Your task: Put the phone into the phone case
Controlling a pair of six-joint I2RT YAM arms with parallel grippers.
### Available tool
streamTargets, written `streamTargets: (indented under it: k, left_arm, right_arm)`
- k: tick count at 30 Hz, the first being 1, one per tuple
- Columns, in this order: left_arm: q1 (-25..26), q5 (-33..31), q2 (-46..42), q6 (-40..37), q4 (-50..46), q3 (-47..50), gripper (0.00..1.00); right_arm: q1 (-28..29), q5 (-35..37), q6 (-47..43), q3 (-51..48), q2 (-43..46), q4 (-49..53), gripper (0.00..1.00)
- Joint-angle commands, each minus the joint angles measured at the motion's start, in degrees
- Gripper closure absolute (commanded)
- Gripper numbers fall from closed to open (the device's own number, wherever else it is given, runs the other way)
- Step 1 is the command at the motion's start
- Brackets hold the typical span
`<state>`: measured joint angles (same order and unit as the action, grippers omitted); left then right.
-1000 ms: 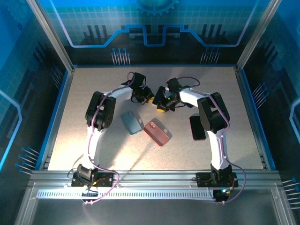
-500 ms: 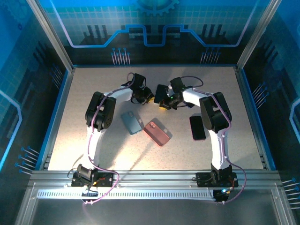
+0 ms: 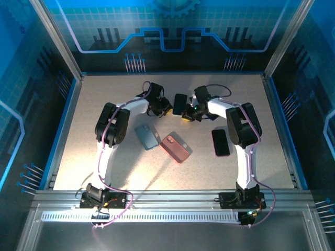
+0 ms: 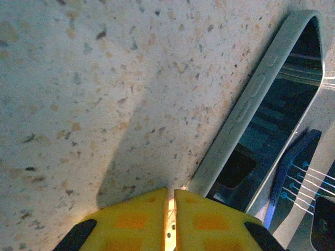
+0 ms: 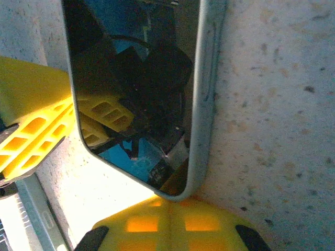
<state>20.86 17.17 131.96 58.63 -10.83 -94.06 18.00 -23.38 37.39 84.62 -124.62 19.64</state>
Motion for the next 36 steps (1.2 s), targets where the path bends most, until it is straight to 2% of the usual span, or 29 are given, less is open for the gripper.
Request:
streamTargets:
  k: [1,11,20,25,29,32,35,36]
  left_arm:
    - [3.5,1.9,0.5,1.1,-0.9,2.1,0.87]
    - [5.3,1.9,-0.2,1.5,-1.1,2.5,0.87]
    - [5.4,0.6,-1.8,0.9,-1.0,5.3,0.88]
    - [4.7,0.0,-3.9,0.5,-0.9,7.0,0.88]
    - [4.4,-0.6,-7.2,-1.0,-1.1,9.3,0.88]
    - [4.4,-0.9,-10.8,-2.3,-1.2,12.2,0.88]
    - [4.4,-0.3,-15.2,-3.0,-0.2,16.4,0.87]
    - [4.4,-0.3,-17.0,-3.2,0.0,17.9,0.87]
  right_arm:
    - [-1.0,2.5,-1.1,-0.9,1.6,0.2,1.0]
    - [-1.8,2.4,-1.4,-2.3,4.4,0.5,1.0]
    - [-3.9,2.5,-0.2,-12.8,15.4,-2.9,1.0]
    - [-5.5,2.4,-1.7,-16.0,20.5,-0.9,1.0]
    - [-6.5,5.5,-5.9,-18.4,25.7,4.6,1.0]
    - [-7.3,9.9,-10.2,-20.8,31.1,10.4,0.86]
    - [-7.5,16.0,-13.9,-23.7,36.9,15.8,0.57]
    - [-7.6,17.7,-14.8,-25.0,38.7,17.4,0.51]
